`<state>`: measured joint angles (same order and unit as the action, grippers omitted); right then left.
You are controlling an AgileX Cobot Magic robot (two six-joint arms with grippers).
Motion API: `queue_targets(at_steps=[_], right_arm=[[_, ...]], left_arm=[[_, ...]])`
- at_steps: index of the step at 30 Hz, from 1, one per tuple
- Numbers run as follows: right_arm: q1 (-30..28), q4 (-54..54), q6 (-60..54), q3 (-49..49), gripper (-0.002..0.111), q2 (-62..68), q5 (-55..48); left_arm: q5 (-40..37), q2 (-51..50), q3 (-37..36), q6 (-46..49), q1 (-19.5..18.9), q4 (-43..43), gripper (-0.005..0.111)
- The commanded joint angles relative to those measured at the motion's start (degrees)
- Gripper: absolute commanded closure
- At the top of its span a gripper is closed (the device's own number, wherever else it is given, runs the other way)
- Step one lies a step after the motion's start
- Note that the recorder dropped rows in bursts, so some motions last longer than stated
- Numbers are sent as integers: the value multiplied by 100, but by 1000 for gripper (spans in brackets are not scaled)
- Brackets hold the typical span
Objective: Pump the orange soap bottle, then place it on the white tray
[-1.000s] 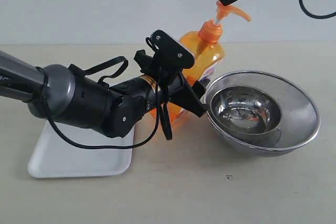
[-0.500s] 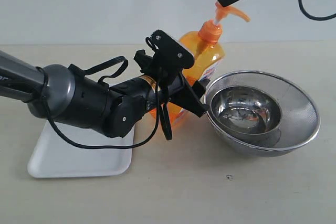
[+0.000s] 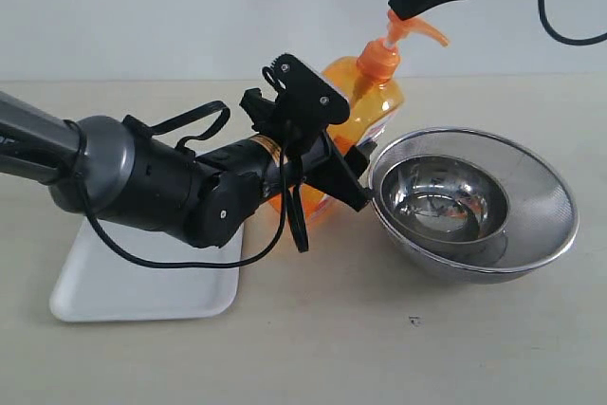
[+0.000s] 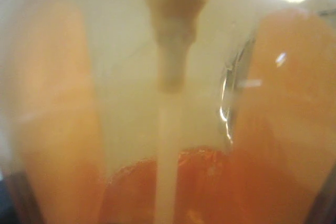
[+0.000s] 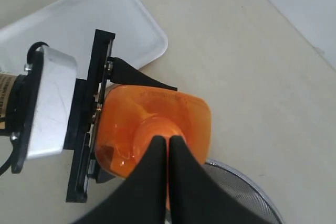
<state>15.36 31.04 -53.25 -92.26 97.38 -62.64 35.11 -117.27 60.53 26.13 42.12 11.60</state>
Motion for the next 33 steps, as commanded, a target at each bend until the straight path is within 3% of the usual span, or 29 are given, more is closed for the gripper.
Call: queue_targets(at_steps=[1, 33], right_arm=[[61, -434, -13, 298, 108, 329, -733], [61, -400, -17, 375, 108, 329, -733]], left_arm=[[562, 70, 82, -84, 34, -70, 102], [562, 70, 82, -84, 34, -70, 102]])
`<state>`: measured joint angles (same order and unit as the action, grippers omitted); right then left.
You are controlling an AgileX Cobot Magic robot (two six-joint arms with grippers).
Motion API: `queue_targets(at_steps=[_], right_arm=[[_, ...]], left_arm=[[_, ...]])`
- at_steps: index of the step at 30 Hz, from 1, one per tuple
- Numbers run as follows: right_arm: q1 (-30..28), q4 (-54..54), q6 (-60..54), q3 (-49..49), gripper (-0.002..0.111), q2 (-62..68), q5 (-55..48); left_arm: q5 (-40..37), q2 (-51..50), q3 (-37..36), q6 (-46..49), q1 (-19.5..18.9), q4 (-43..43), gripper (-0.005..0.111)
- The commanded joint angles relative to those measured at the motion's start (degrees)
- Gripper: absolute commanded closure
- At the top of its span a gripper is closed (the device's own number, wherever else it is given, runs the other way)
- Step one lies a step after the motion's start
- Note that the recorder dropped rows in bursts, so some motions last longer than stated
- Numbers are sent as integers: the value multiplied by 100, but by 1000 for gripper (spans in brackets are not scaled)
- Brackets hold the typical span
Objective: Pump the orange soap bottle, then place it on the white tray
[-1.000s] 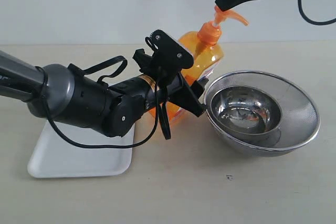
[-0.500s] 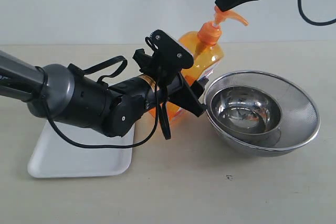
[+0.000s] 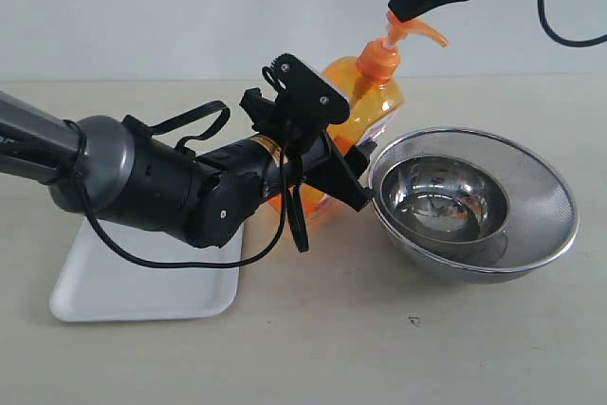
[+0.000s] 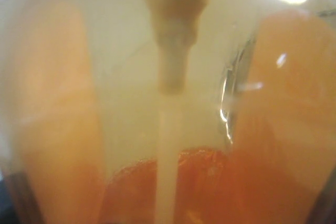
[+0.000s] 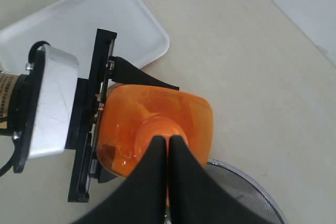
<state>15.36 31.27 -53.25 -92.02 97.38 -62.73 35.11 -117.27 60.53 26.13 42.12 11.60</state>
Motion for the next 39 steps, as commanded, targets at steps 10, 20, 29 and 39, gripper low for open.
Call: queue_targets(at_steps=[10, 20, 29, 39], right_arm=[[61, -401, -82, 424, 108, 329, -723], [61, -401, -82, 358, 108, 318, -723], [61, -413, -82, -518, 108, 196, -723], [61, -683, -1, -1387, 108, -34, -723]], left_arm=[[562, 70, 82, -84, 34, -106, 102], [562, 70, 82, -84, 34, -118, 102], [562, 70, 82, -84, 34, -118, 102], [574, 70, 82, -84, 34, -116, 102]])
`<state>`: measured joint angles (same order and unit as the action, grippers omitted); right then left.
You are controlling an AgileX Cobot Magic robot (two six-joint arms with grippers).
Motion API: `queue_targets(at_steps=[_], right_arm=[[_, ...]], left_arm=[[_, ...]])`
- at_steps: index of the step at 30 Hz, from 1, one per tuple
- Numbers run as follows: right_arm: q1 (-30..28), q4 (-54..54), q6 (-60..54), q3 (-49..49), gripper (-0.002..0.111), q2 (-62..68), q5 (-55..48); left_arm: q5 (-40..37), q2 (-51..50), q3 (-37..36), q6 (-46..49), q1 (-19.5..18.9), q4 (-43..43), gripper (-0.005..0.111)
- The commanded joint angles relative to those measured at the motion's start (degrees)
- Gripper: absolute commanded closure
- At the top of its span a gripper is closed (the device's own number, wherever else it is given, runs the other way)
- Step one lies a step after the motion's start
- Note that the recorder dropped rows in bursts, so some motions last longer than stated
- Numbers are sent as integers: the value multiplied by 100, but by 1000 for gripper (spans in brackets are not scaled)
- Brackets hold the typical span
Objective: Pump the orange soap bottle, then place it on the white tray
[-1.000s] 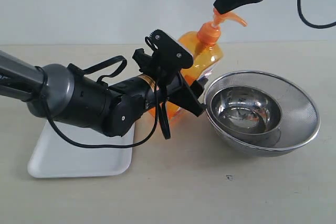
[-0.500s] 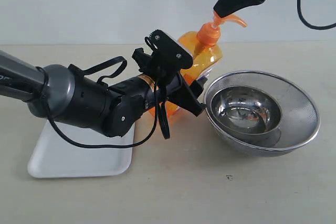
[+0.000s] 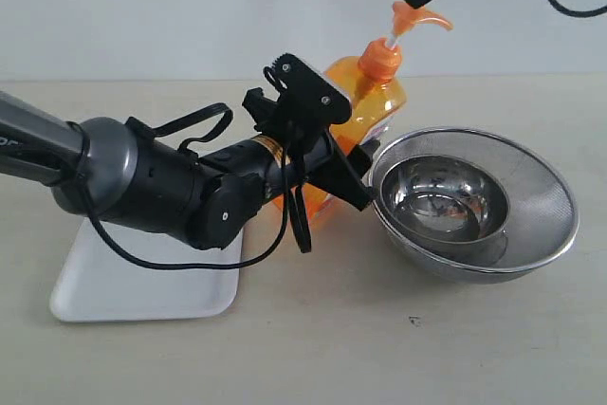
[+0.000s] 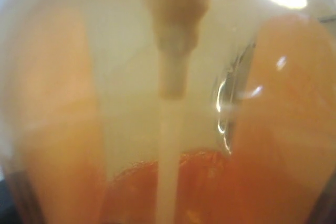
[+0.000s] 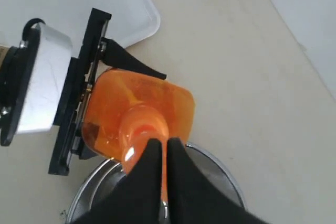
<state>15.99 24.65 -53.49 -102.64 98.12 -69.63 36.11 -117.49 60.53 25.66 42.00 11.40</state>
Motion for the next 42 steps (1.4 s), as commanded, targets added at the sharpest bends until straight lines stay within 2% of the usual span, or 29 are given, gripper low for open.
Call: queue_targets(at_steps=[1, 10, 16, 42], right_arm=[[-3, -21, 23, -435, 108, -107, -33], [-3, -21, 113, -1040, 108, -107, -12], [-3, -207, 239, -1234, 108, -107, 399], [-15, -860, 800, -1197, 108, -946, 256]], left_arm=[[474, 92, 82, -37, 45, -97, 102], [503, 92, 82, -37, 45, -97, 102], [603, 92, 82, -37, 45, -97, 102], [736, 92, 82, -95, 45, -97, 102]])
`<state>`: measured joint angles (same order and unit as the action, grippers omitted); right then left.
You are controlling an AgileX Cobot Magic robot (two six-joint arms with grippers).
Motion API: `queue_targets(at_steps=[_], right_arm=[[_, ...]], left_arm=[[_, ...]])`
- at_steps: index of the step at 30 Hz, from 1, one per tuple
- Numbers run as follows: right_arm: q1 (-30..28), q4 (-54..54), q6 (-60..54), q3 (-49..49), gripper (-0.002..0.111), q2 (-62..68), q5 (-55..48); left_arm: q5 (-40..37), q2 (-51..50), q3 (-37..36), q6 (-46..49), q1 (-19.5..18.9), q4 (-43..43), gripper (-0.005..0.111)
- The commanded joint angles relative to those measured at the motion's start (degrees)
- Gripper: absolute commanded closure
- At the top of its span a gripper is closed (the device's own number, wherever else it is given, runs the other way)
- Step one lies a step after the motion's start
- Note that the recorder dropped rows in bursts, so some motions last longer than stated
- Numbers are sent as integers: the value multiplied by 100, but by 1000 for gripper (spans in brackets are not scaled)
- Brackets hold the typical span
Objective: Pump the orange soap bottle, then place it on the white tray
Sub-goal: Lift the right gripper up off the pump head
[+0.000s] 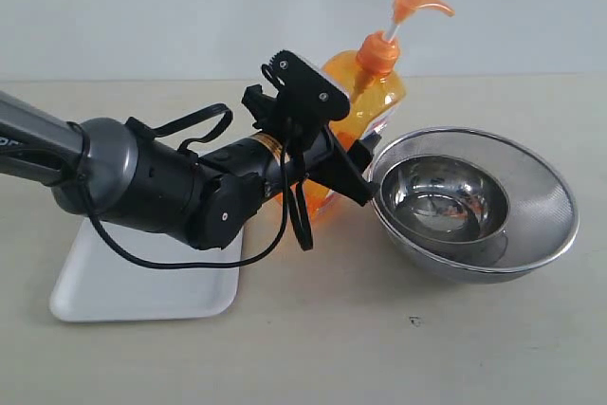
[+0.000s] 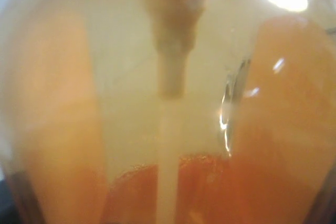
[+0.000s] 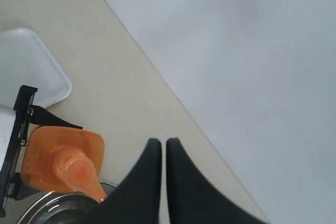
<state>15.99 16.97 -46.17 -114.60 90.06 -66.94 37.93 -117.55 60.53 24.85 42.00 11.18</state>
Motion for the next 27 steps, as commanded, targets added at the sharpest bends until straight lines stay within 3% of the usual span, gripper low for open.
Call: queue_targets(at_steps=[1, 8, 27], right_arm=[[-15, -118, 91, -1, 108, -168, -14], [-15, -304, 223, 161, 108, -440, 54], [-15, -888, 1472, 3204, 108, -2246, 2632]], left_arm=[[554, 99, 82, -15, 45, -75, 102], [554, 99, 82, -15, 45, -75, 102], [554, 99, 82, -87, 45, -75, 102]])
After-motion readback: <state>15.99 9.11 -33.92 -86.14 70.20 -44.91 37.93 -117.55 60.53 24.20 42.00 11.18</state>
